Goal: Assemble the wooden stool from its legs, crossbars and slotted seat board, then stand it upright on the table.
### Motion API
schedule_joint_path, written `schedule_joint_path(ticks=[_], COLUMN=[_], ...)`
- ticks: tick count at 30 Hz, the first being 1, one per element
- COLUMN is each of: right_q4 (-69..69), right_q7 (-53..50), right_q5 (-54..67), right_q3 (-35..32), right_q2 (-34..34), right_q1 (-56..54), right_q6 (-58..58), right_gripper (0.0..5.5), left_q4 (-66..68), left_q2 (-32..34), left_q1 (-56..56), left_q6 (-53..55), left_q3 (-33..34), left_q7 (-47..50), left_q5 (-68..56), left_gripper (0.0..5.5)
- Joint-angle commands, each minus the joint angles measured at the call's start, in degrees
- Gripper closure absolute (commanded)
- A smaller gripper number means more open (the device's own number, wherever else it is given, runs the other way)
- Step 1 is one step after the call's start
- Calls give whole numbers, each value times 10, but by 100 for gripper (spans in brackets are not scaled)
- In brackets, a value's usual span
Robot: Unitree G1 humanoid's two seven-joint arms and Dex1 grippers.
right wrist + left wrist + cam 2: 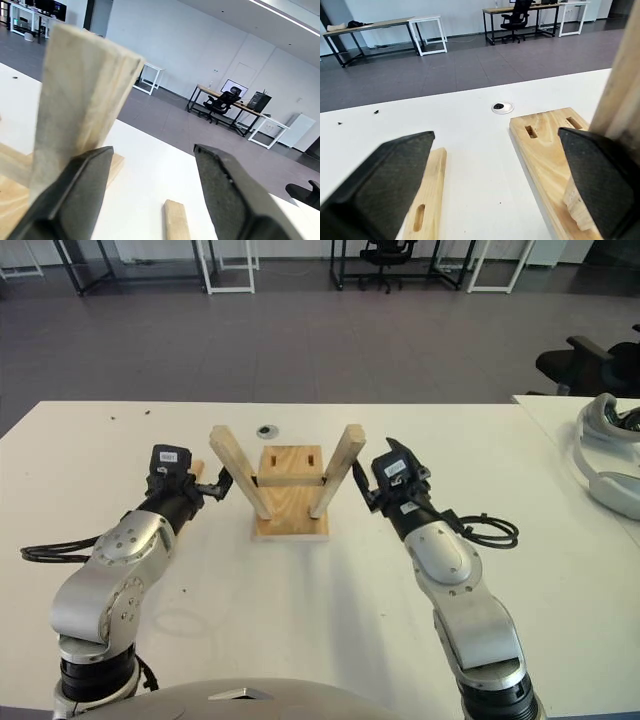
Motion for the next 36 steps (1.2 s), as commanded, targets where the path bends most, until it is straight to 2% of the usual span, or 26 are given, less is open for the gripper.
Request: schedule_joint_path(ticks=[1, 2, 4, 6, 8, 9, 11, 16, 18, 20, 22, 25, 26, 28, 31, 33, 36], right_q4=[100, 133, 171, 177, 165, 154, 141, 180, 216, 216, 217, 229, 267, 366, 511, 564, 437], right_q7=[8, 13, 41, 68, 69, 66, 68, 42, 40, 43, 49, 61, 54, 61, 136, 242, 387], right_q5=[21, 32, 95, 219, 355, 405, 425, 363, 340, 345, 354, 391, 369, 291, 198, 151, 202], right_q3=[-85, -116, -172, -225, -255, -256, -226, -116, -91, -94, -110, -162, -182, -180, -123, -55, 16], right_q2=[5, -1, 1, 20, 45, 54, 54, 43, 45, 51, 51, 51, 36, -5, -32, -35, -29], right_q1=[-25, -64, -155, -263, -344, -356, -319, -216, -198, -210, -232, -276, -298, -325, -335, -307, -234], right_q6=[-36, -49, -69, -54, -21, -6, 26, 95, 103, 93, 82, 59, 37, -23, -115, -198, -192], right_gripper=[248, 248, 248, 248, 248, 248, 248, 248, 248, 248, 248, 248, 248, 248, 248, 248, 248], left_q4=[120, 167, 207, 188, 157, 146, 149, 295, 353, 350, 333, 298, 304, 350, 437, 419, 316], left_q2=[120, 152, 154, 83, 25, 17, 33, 35, 30, 25, 22, 31, 50, 92, 142, 199, 346], left_q1=[-30, -57, -143, -271, -357, -364, -313, -214, -183, -175, -199, -275, -315, -363, -353, -247, -1], left_q6=[-135, -186, -227, -200, -176, -169, -181, -234, -275, -291, -298, -284, -283, -299, -340, -357, -370], left_q3=[71, 88, 126, 172, 185, 173, 122, 36, -26, -60, -44, 39, 91, 165, 205, 169, 87], left_q7=[-94, -107, -127, -121, -110, -111, -137, -201, -225, -239, -235, -215, -203, -198, -222, -297, -468], left_q5=[4, 14, -26, -162, -280, -298, -263, -205, -160, -149, -162, -227, -254, -271, -242, -204, -140], left_gripper=[91, 91, 91, 91, 91, 91, 91, 91, 91, 91, 91, 91, 91, 91, 91, 91, 91])
